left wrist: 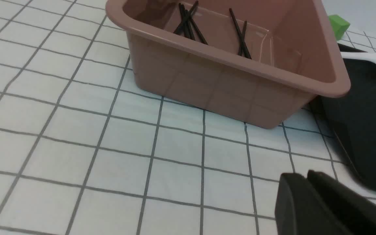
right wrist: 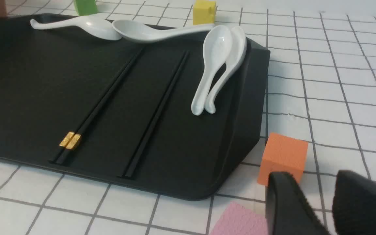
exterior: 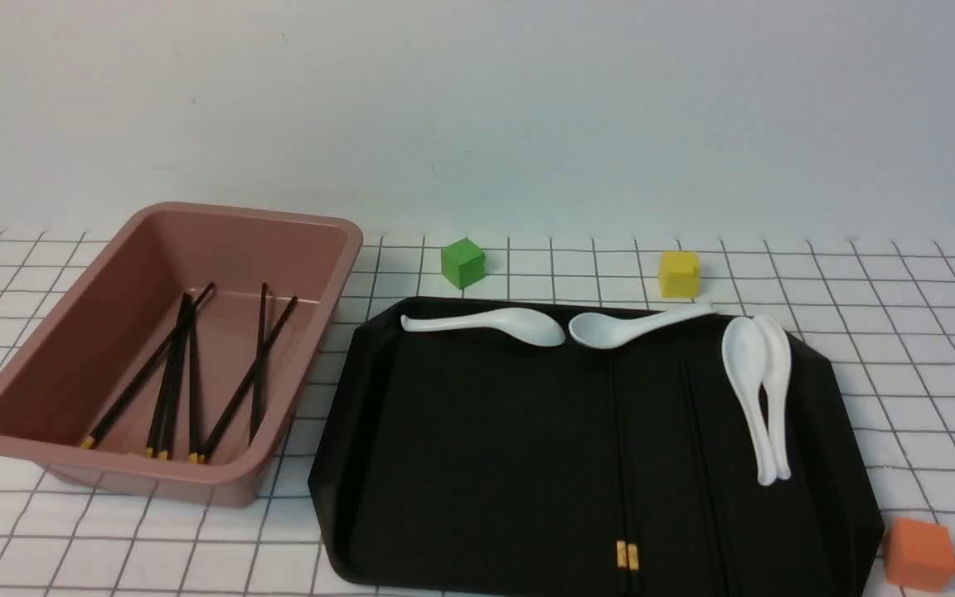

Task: On white black tablecloth take chopsticks from black tray and put them in box.
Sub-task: 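Move the gripper over the chopsticks on the black tray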

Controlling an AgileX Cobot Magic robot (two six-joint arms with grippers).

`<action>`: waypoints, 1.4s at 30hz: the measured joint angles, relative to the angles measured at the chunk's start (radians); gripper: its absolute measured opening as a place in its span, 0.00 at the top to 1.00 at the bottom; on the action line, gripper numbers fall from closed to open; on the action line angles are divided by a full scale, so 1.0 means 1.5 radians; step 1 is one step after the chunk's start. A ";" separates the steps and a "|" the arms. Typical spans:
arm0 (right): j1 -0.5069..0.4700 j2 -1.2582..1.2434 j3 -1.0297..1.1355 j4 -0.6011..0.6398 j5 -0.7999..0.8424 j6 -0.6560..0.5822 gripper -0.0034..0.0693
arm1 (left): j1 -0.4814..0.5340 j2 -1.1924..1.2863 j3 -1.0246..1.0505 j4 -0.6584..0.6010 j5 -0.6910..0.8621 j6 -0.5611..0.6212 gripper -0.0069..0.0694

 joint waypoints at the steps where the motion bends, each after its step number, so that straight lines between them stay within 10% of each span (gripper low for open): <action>1: 0.000 0.000 0.000 0.000 0.000 0.000 0.62 | 0.000 0.000 0.000 0.000 0.000 0.000 0.83; 42: 0.000 0.000 0.000 0.000 0.000 0.000 0.62 | 0.000 0.000 0.000 0.000 0.000 0.000 0.79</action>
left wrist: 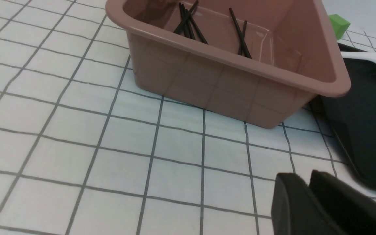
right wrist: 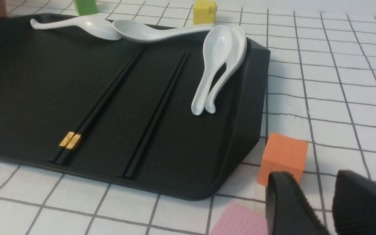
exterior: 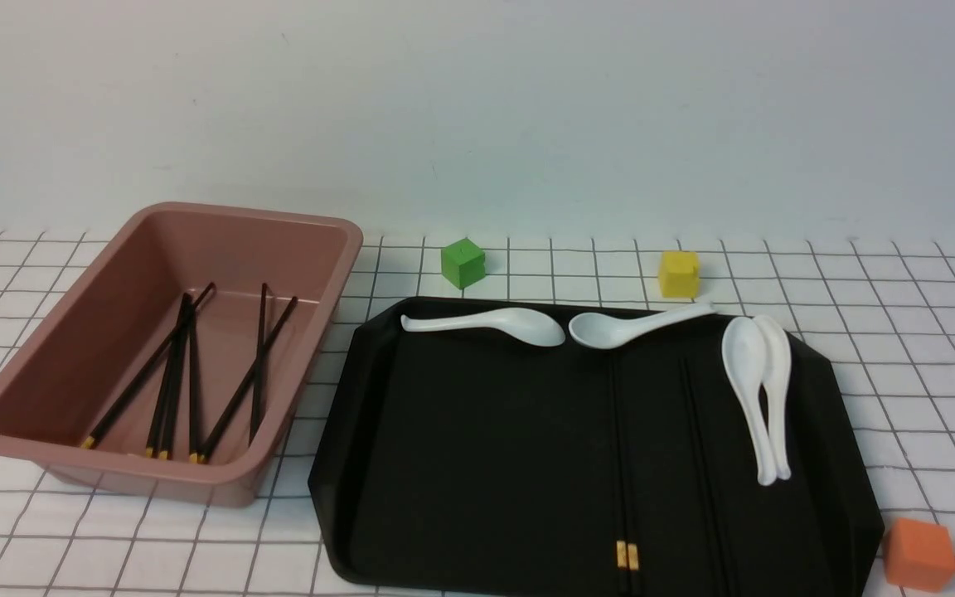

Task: On white black tablecloth take chopsticks from black tray and put them in box.
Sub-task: 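Move the gripper over the chopsticks on the black tray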

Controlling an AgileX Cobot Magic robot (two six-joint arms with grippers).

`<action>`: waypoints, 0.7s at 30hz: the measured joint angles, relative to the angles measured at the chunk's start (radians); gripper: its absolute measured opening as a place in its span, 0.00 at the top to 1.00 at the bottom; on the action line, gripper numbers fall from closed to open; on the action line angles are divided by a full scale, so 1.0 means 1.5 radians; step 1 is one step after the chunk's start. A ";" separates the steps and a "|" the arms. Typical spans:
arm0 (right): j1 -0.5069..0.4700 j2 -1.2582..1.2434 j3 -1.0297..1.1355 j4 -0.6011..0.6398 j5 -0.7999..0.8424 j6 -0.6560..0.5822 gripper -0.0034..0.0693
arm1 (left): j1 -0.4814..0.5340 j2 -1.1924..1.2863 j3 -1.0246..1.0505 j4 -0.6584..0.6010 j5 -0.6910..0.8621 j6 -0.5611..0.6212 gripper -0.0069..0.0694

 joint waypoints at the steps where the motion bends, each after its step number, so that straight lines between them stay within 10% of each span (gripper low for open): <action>1: 0.000 0.000 0.000 0.000 0.000 0.000 0.62 | 0.000 0.000 0.000 0.000 0.000 0.000 0.79; 8: 0.000 0.000 0.000 0.000 0.000 0.000 0.62 | 0.000 0.000 0.000 -0.046 -0.001 -0.022 0.78; 15: 0.000 0.000 0.000 0.000 0.000 0.000 0.62 | 0.000 0.000 0.000 -0.347 -0.003 -0.196 0.77; 21: 0.000 0.000 0.000 0.000 0.000 0.000 0.62 | 0.000 0.000 0.000 -0.428 -0.008 -0.217 0.76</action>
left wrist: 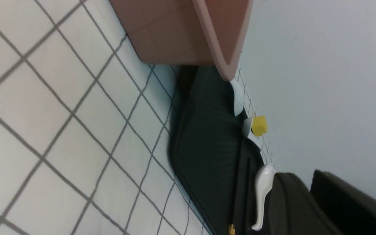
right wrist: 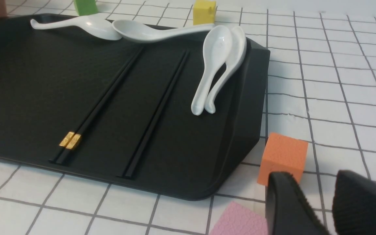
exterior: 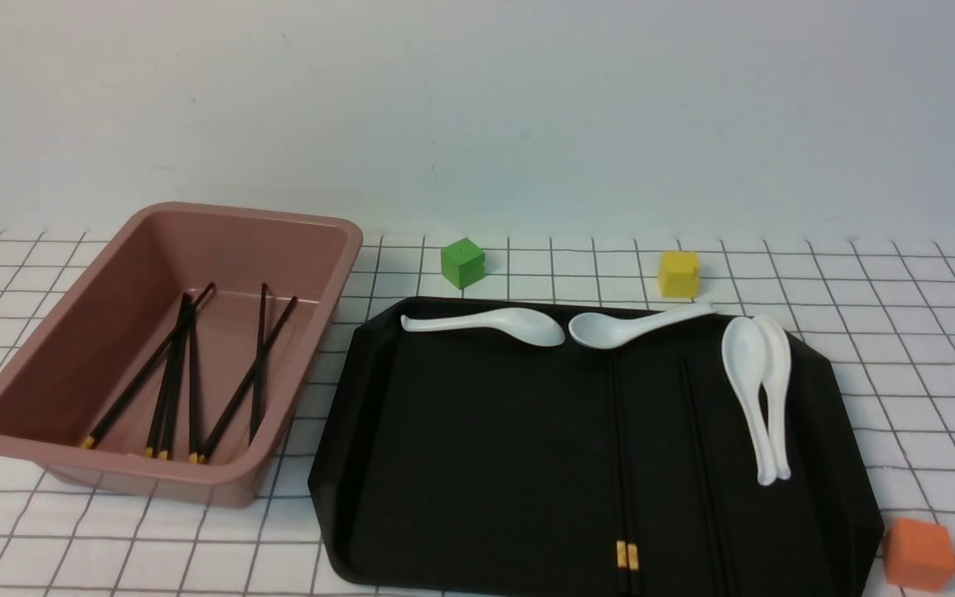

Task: On white black tablecloth take chopsticks from black tray and put them in box.
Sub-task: 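Move the gripper over the chopsticks on the black tray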

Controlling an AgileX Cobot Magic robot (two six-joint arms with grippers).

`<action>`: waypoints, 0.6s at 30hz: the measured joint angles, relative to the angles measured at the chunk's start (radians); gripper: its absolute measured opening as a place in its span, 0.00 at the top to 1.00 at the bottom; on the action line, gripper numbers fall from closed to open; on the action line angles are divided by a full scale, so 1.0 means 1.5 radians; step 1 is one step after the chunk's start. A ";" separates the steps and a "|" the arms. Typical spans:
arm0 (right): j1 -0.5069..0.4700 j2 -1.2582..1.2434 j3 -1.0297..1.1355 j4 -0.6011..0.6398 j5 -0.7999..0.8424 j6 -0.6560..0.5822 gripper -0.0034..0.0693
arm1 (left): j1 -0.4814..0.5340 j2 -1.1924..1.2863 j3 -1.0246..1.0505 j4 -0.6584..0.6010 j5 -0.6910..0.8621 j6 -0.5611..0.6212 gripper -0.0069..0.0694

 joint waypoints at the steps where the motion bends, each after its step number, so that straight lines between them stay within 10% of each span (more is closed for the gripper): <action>1: 0.000 0.000 0.000 0.000 0.000 0.000 0.62 | 0.000 0.000 0.000 -0.001 -0.001 0.000 0.76; 12: 0.000 0.000 0.000 0.000 0.000 0.000 0.62 | 0.000 0.000 0.000 0.019 -0.005 0.031 0.76; 18: 0.000 0.000 0.000 0.000 0.000 0.000 0.62 | 0.000 0.000 0.000 0.213 -0.032 0.184 0.76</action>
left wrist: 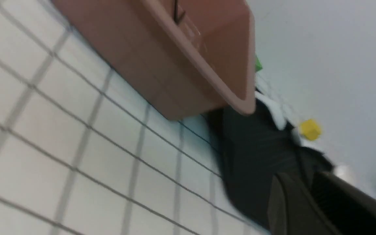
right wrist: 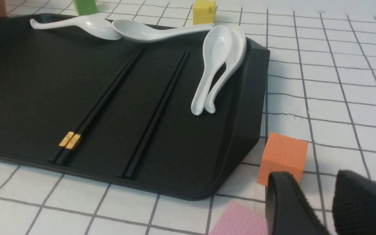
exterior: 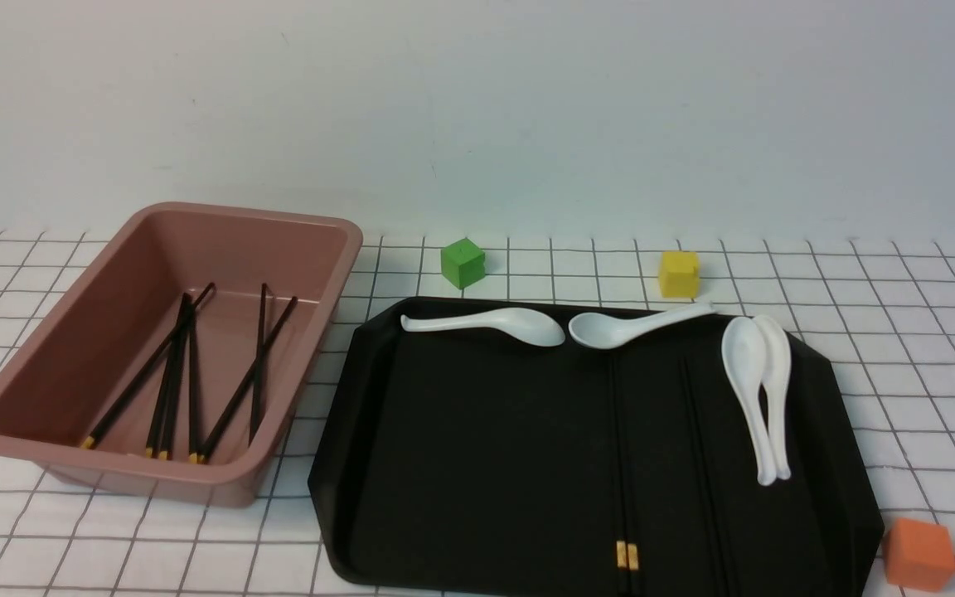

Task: On white black tablecloth take chopsticks from black tray and put them in box.
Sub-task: 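Move the gripper over the chopsticks on the black tray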

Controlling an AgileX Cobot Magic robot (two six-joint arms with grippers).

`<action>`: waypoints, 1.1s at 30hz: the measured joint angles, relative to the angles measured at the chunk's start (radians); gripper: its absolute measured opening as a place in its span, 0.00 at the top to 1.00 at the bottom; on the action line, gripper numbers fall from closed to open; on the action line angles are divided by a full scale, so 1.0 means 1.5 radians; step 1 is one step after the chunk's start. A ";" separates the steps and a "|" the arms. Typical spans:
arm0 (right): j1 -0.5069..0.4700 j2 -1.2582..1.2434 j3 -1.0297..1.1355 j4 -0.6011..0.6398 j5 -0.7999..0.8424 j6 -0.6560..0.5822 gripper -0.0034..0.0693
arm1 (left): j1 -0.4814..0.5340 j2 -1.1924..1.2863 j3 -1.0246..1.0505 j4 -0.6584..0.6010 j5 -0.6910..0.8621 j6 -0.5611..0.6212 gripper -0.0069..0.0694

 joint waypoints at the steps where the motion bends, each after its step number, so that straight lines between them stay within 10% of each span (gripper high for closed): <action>1: 0.000 0.000 0.000 0.000 0.000 0.000 0.62 | 0.000 0.000 0.000 0.046 0.000 0.032 0.75; 9: 0.000 0.000 0.000 0.015 -0.001 0.007 0.62 | 0.000 0.000 0.000 0.196 0.001 0.105 0.74; 23: 0.000 0.000 0.005 0.353 -0.149 0.123 0.63 | 0.000 0.000 0.000 0.202 0.001 0.108 0.73; 33: 0.000 0.130 -0.181 0.269 -0.047 0.052 0.96 | 0.000 0.000 0.000 0.202 0.044 0.109 0.72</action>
